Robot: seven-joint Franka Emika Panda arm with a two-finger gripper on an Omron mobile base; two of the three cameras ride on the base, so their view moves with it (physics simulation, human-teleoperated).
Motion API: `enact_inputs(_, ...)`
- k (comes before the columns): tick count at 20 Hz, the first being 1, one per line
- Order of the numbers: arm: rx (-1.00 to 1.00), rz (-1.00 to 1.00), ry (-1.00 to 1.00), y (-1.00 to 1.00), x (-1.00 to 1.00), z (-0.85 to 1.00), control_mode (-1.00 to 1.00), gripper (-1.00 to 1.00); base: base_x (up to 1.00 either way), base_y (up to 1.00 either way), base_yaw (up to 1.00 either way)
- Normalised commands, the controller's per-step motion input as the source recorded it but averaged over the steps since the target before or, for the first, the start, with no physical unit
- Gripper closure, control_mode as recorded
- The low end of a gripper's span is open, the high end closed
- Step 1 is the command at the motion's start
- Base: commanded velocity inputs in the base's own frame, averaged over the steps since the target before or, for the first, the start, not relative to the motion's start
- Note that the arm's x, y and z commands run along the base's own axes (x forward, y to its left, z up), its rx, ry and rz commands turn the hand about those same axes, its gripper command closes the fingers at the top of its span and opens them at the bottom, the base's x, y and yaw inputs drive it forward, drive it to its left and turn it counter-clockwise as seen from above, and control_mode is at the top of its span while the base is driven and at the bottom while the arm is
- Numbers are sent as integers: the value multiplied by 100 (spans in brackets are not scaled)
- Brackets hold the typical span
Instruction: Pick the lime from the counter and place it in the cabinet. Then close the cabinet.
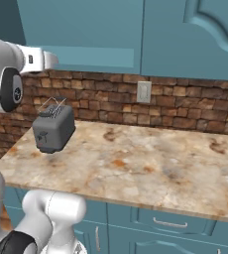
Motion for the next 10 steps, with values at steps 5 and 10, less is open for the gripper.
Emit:
enact_inputs(5,2,-4,0,-1,95,-13,-100,100,0,0,0)
enact_inputs(10,0,-2,0,-5,80,-11,-100,100,0,0,0)
